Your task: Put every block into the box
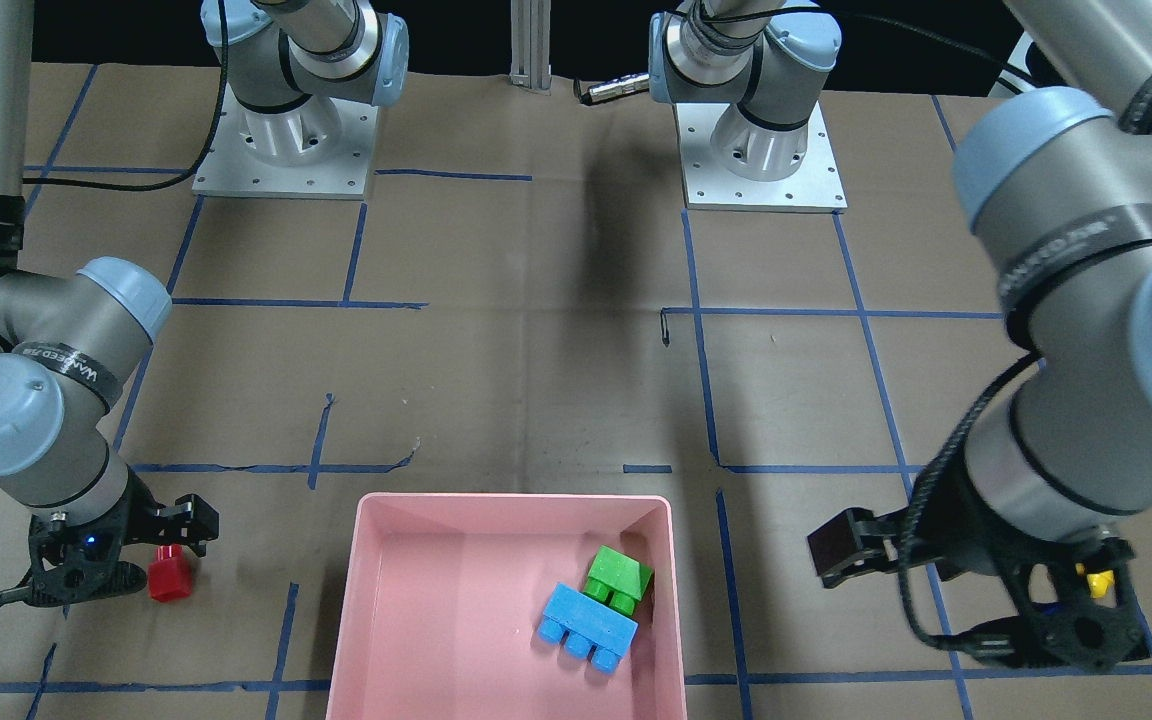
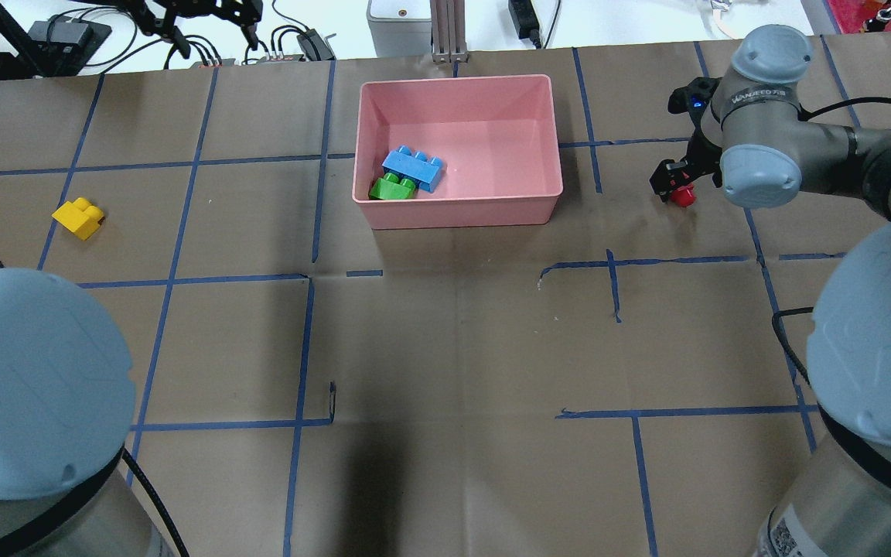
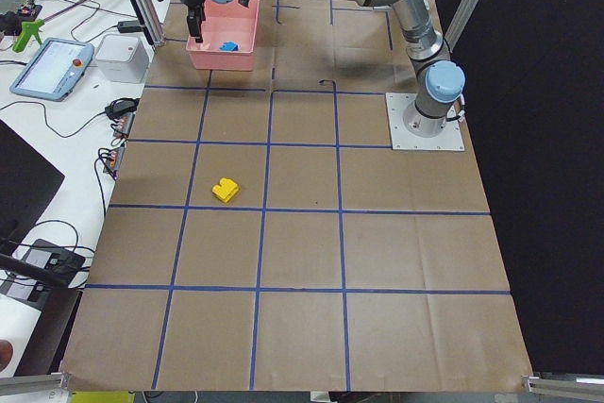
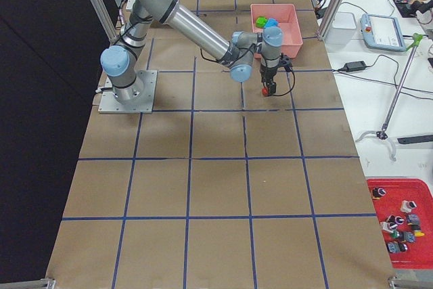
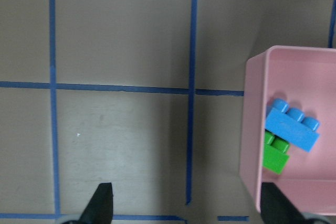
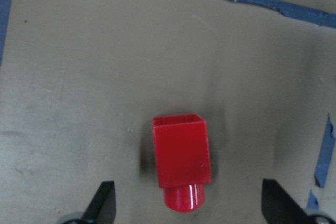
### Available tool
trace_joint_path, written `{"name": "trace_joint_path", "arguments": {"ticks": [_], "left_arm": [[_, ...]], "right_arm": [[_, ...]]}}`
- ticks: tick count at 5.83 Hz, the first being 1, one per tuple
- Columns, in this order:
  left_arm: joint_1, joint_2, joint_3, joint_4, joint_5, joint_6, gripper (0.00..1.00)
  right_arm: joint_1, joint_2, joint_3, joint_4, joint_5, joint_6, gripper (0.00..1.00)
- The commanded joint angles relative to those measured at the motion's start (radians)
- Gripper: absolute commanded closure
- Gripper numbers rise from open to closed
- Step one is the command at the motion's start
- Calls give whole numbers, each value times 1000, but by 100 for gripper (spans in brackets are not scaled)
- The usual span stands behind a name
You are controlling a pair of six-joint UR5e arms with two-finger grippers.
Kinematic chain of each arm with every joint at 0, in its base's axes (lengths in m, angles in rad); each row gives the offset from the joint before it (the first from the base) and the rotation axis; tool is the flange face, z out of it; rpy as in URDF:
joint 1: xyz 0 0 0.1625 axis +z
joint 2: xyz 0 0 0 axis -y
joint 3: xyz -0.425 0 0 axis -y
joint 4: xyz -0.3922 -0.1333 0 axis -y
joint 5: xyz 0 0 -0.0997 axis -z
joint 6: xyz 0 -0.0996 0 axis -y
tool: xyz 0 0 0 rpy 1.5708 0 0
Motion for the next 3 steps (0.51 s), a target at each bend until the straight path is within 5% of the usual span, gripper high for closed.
{"name": "trace_joint_path", "arguments": {"ticks": [1,3], "left_arm": [[194,-10,-24,4,-11,201,1],[307,-55,-35,40,-2,280,1]], "right_arm": [[0,2,3,-5,7,0,18],[0,19,-17,-15,7,0,18]]}}
